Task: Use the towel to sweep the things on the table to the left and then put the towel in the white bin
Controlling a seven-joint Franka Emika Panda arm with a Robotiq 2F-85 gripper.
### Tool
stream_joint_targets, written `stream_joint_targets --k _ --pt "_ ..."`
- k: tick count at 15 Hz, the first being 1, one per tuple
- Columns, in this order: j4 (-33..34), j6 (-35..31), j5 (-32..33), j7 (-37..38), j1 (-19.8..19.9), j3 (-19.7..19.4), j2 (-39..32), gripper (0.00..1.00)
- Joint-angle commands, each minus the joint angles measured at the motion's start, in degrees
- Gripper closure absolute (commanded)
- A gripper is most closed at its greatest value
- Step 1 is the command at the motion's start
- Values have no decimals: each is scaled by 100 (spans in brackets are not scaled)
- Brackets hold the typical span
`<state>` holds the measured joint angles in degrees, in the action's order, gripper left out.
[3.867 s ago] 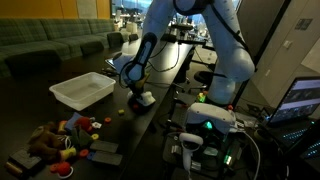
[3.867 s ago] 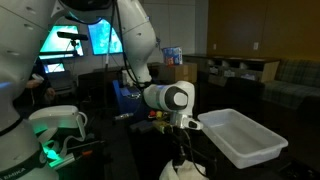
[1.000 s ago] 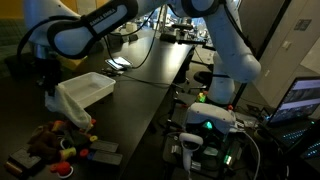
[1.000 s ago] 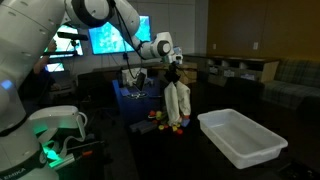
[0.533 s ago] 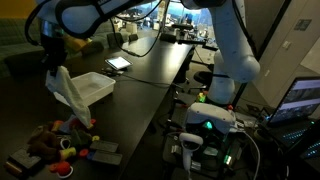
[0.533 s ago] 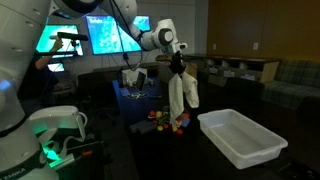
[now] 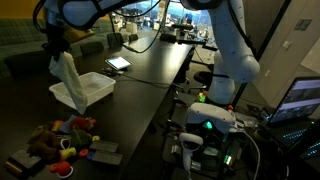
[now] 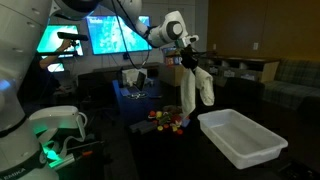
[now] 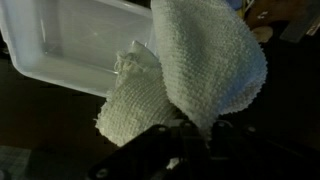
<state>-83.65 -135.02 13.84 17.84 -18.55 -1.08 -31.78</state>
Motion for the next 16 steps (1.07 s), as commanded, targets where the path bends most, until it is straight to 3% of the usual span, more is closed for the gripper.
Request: stream_joint_targets --k 1,7,16 --pt "1030 237 125 29 200 -217 -558 87" --pt "2678 691 -64 -94 796 -446 -1537 87" --pt "4743 1629 -165 -117 1211 -551 -2876 88"
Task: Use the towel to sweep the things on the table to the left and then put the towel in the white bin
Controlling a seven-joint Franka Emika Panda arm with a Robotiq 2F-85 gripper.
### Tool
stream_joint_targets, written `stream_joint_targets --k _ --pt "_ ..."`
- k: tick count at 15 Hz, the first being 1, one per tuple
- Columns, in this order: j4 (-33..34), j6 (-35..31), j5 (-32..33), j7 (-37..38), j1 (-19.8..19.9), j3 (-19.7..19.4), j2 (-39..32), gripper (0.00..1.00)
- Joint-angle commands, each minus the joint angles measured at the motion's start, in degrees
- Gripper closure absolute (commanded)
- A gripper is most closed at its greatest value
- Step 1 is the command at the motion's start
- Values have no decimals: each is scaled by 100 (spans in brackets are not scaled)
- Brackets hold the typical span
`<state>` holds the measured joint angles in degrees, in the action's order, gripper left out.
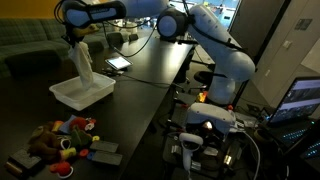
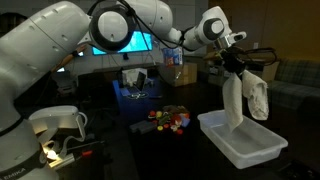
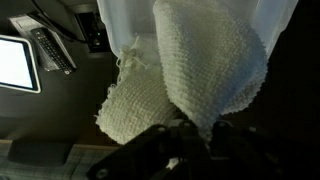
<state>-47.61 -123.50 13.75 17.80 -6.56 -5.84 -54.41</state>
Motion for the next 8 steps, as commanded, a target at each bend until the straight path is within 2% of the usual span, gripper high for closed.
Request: stream_joint_targets --k 1,2,4,8 --pt "1353 667 -160 -237 25 -48 -732 87" --pt "1562 880 -138 -315 14 -55 -856 62" --pt "1810 1148 -127 -573 72 -41 -1045 58" --pt "1903 1425 -17 -908 100 3 -1129 27"
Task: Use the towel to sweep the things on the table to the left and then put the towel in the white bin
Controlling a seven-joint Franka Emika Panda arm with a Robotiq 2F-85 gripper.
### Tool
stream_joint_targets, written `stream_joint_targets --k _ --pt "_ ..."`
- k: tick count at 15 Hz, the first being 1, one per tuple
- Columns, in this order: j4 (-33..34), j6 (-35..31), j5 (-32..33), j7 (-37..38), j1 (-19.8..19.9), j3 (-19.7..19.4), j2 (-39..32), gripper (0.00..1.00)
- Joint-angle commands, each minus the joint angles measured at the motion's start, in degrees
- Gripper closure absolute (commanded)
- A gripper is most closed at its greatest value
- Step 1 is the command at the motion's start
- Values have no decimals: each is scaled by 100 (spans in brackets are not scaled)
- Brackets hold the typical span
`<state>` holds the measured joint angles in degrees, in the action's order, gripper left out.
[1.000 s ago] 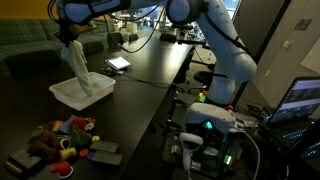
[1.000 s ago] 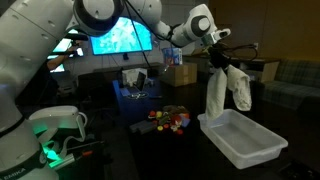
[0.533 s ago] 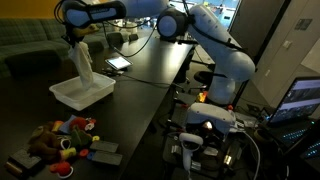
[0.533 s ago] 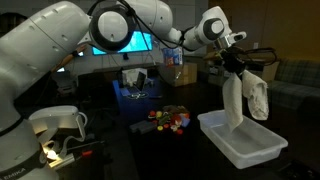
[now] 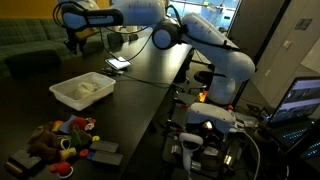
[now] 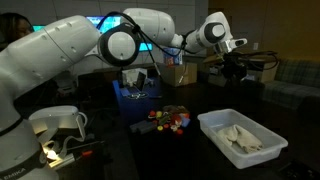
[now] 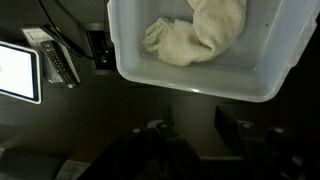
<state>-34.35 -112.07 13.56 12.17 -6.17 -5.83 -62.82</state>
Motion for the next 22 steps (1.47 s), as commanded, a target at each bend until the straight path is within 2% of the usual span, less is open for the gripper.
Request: stream_joint_targets --k 1,3,4,10,17,22 --pt "544 331 14 -416 57 -4 -266 20" --pt "417 545 -17 -751 75 54 -104 5" --pt "326 684 -41 -969 83 94 -10 1" --pt "-92 1734 -97 -2076 74 261 603 0" --pt "-860 2458 -337 -1971 10 563 1441 0" --pt "-2175 2672 -628 -1999 63 916 2305 0"
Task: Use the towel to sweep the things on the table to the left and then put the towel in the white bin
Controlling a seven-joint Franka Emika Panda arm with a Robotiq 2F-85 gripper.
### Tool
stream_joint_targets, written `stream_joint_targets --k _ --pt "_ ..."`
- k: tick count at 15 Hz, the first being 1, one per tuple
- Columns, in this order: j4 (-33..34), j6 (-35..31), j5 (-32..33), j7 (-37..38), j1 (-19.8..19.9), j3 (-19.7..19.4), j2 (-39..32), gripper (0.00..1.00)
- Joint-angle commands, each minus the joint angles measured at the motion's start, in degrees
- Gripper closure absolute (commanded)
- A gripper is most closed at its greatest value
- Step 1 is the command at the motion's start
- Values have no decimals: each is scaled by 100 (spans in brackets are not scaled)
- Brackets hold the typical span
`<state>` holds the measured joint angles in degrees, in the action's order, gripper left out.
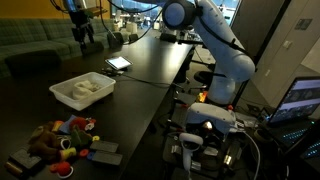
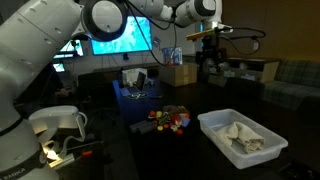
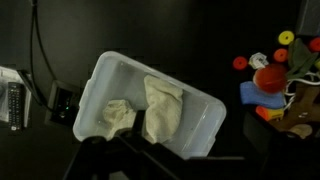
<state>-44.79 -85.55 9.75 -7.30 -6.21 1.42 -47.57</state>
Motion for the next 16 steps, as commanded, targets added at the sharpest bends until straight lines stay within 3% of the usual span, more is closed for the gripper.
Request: stream_joint_targets --k 1,5,9,11,16 --pt "-1384 57 -312 -83 100 250 943 0" --pt "-2459 -125 -521 81 256 200 1456 0" --pt "-3573 -918 -440 277 474 0 1834 0" --pt "-4164 -1521 -477 281 671 -93 2032 0" --pt "-5412 -3790 -291 312 964 -367 2340 0"
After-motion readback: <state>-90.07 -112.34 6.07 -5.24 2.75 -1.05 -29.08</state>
